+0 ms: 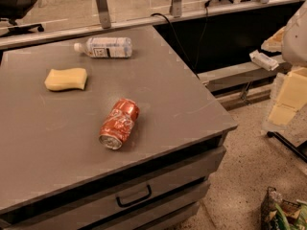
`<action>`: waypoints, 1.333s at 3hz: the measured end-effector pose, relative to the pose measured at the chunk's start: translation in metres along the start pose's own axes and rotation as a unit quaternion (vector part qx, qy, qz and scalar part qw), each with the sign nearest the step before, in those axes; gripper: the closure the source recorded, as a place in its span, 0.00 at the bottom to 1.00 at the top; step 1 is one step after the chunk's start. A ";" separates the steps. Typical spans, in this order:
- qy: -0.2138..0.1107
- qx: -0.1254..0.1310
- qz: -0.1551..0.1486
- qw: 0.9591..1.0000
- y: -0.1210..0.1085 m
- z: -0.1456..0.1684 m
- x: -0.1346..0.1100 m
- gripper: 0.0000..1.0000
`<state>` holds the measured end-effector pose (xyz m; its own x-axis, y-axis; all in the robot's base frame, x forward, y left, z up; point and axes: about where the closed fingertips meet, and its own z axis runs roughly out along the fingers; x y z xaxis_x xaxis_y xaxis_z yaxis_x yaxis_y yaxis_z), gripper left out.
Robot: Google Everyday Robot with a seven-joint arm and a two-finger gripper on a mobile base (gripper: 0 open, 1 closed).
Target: Pick coke can
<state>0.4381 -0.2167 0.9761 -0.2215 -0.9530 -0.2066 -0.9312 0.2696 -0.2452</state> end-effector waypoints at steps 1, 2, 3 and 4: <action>0.000 0.000 0.000 1.000 0.000 0.000 0.000 0.00; -0.005 0.008 -0.022 1.000 -0.002 -0.002 -0.014 0.00; -0.016 0.012 -0.081 0.997 -0.002 -0.002 -0.045 0.00; -0.031 0.014 -0.179 0.983 0.001 0.004 -0.088 0.00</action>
Offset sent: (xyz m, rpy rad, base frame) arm 0.0102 0.0276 0.0073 -0.0172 -0.0303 0.0961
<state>0.4580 -0.1319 0.9900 0.1383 -0.9774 -0.1597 -0.9380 -0.0775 -0.3380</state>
